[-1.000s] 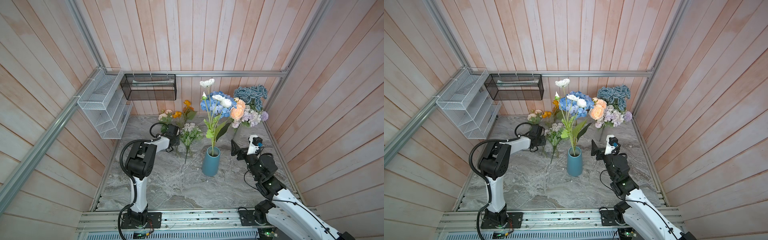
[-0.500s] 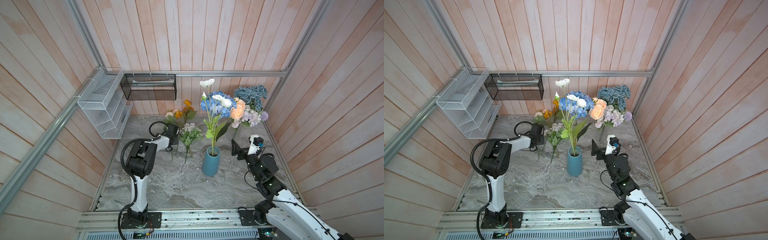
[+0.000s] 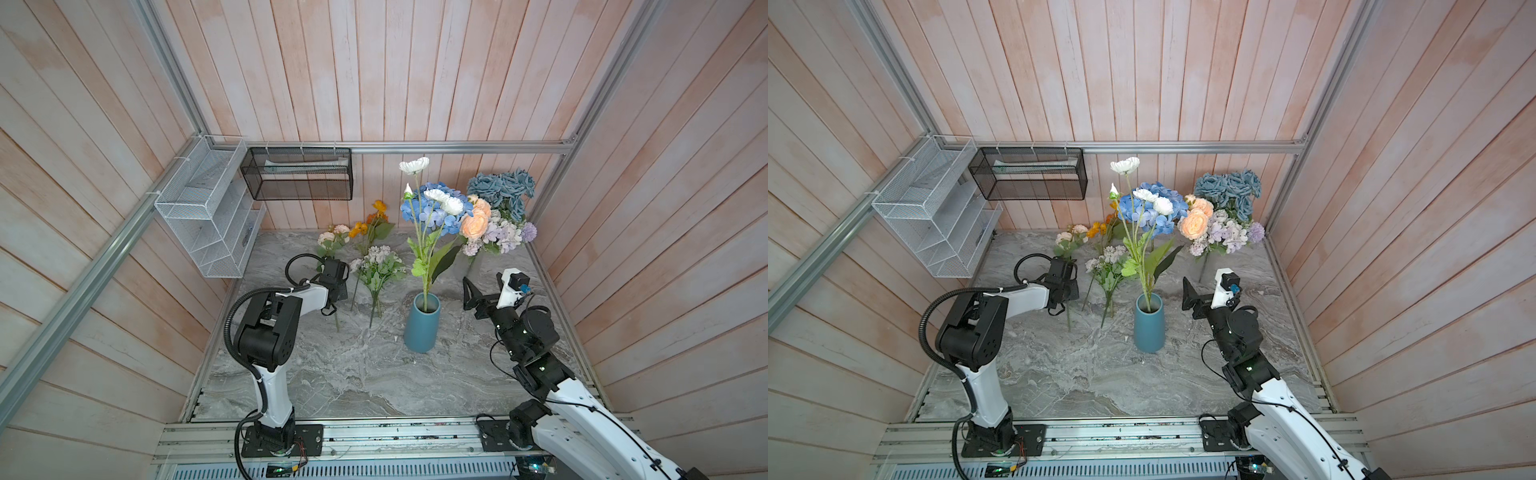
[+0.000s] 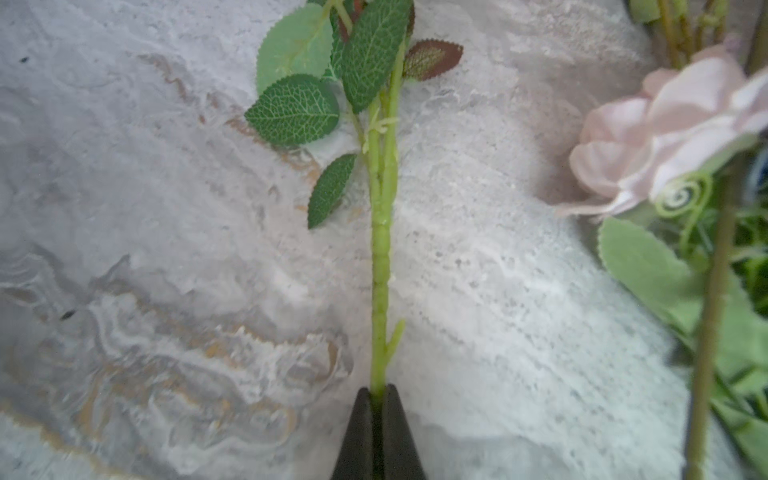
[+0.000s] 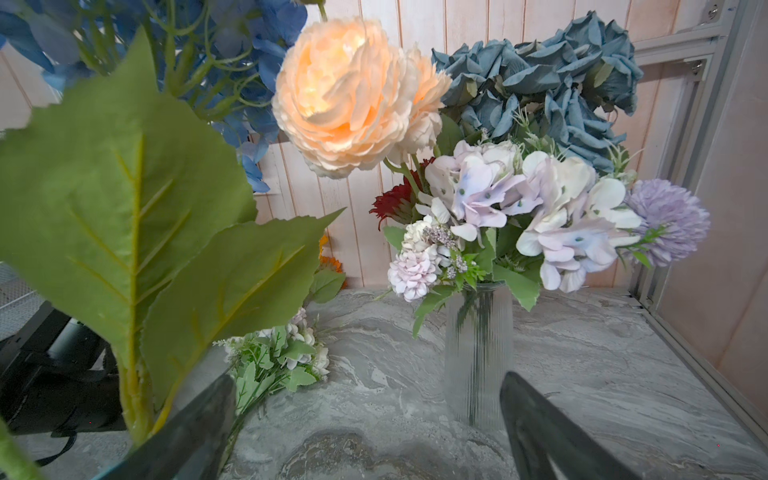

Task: Arrange the flowers into the vase
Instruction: 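Lift the pink rose with left gripper toward the teal vase while right gripper reaches in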

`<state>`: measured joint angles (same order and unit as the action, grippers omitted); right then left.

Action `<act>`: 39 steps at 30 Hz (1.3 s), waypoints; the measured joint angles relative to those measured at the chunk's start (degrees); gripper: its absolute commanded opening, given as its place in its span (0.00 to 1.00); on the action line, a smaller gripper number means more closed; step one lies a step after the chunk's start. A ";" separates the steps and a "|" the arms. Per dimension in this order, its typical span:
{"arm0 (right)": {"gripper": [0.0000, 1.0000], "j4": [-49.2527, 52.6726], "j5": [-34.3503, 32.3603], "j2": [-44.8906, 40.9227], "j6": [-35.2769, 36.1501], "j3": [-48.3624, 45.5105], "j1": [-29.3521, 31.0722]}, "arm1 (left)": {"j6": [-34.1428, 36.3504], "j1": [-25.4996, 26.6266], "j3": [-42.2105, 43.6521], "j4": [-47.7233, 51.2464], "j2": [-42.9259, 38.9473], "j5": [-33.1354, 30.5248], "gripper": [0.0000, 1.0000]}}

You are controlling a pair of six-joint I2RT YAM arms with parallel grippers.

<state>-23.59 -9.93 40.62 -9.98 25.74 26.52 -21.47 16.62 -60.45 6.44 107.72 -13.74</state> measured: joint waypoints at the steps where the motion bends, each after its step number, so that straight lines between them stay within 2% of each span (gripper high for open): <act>1: 0.98 -0.04 0.39 -0.04 -0.26 0.28 0.00 | -0.57 0.00 1.66 -0.66 -1.66 0.22 0.00; 13: 0.98 -1.14 9.42 1.46 -4.87 6.14 0.00 | -9.31 0.00 18.12 -10.56 -23.80 5.90 0.00; 20: 0.98 -3.41 11.23 2.05 -7.15 6.38 0.00 | -19.52 0.15 29.44 -18.56 -38.49 8.76 0.00; 23: 0.98 -3.89 12.00 2.34 -8.07 6.75 0.00 | -23.67 1.88 33.38 -19.74 -44.44 7.37 0.00; 27: 0.98 -4.31 13.07 2.36 -8.76 7.23 0.00 | -26.62 6.84 36.33 -21.07 -52.15 3.74 0.00; 33: 0.98 -5.38 15.69 2.45 -9.64 7.91 0.00 | -24.98 11.52 38.18 -27.76 -59.45 2.27 0.00; 39: 0.98 -6.45 22.12 4.11 -10.05 11.15 0.00 | -15.13 17.38 36.92 -34.42 -61.24 3.02 0.00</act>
<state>-30.04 12.19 44.73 -20.03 36.88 26.52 -36.60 34.00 -23.53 -27.99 46.48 -10.72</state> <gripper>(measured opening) 0.981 0.059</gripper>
